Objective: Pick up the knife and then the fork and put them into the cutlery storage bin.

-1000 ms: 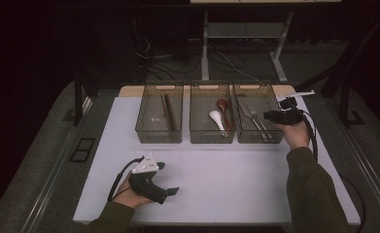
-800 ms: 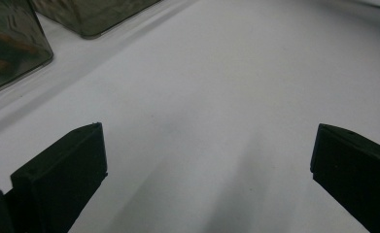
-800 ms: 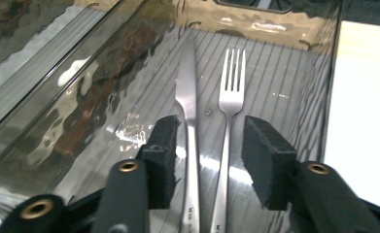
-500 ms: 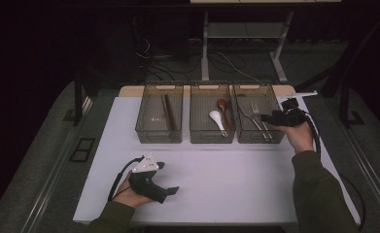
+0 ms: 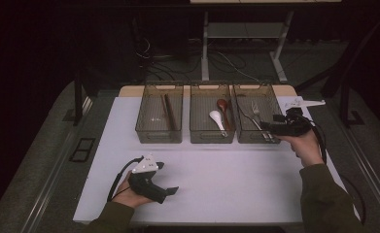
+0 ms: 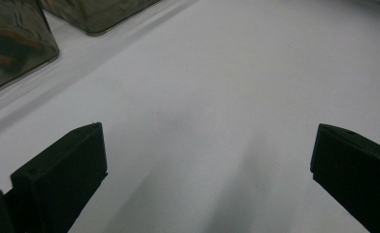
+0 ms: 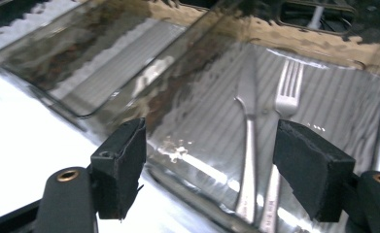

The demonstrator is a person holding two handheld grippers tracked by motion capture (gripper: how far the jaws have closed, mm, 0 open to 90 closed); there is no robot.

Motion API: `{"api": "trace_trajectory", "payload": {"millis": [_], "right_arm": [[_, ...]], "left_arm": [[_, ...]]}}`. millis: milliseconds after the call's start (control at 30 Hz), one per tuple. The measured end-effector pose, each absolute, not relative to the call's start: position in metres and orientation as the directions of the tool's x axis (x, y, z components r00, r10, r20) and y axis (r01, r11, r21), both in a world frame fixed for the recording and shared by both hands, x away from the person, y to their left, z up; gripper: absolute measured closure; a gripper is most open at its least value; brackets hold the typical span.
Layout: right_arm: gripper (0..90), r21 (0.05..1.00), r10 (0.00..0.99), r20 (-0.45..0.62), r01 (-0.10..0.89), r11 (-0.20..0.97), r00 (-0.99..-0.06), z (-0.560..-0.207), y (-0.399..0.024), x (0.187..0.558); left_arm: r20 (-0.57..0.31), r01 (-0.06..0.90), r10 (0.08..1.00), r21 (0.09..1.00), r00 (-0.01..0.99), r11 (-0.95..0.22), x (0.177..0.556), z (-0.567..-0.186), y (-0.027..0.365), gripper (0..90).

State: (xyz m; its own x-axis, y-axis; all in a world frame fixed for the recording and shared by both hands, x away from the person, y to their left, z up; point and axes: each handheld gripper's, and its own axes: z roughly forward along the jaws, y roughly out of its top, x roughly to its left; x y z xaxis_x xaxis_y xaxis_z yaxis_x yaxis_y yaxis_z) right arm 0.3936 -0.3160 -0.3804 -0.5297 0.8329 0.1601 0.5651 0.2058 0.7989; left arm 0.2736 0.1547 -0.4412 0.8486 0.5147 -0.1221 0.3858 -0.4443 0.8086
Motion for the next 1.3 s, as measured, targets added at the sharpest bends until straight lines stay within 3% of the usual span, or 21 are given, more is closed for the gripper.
{"api": "trace_trajectory", "payload": {"millis": [333, 800, 1300], "right_arm": [[20.2, 0.829, 0.805, 0.141, 0.514, 0.222, -0.576, -0.385, -0.303, 0.361], [18.5, 0.852, 0.736, 0.144, 0.461, 0.247, -0.661, -0.403, -0.294, 0.306], [18.5, 0.83, 0.713, 0.138, 0.473, 0.295, -0.687, -0.432, -0.291, 0.272]], "left_arm": [[-0.125, 0.387, 0.514, 0.81, 0.849, -0.442, 0.274, -0.441, 0.157, 0.0], [-0.133, 0.384, 0.509, 0.818, 0.851, -0.429, 0.273, -0.44, 0.159, 0.0], [-0.135, 0.378, 0.498, 0.82, 0.857, -0.429, 0.273, -0.439, 0.158, 0.0]]}}
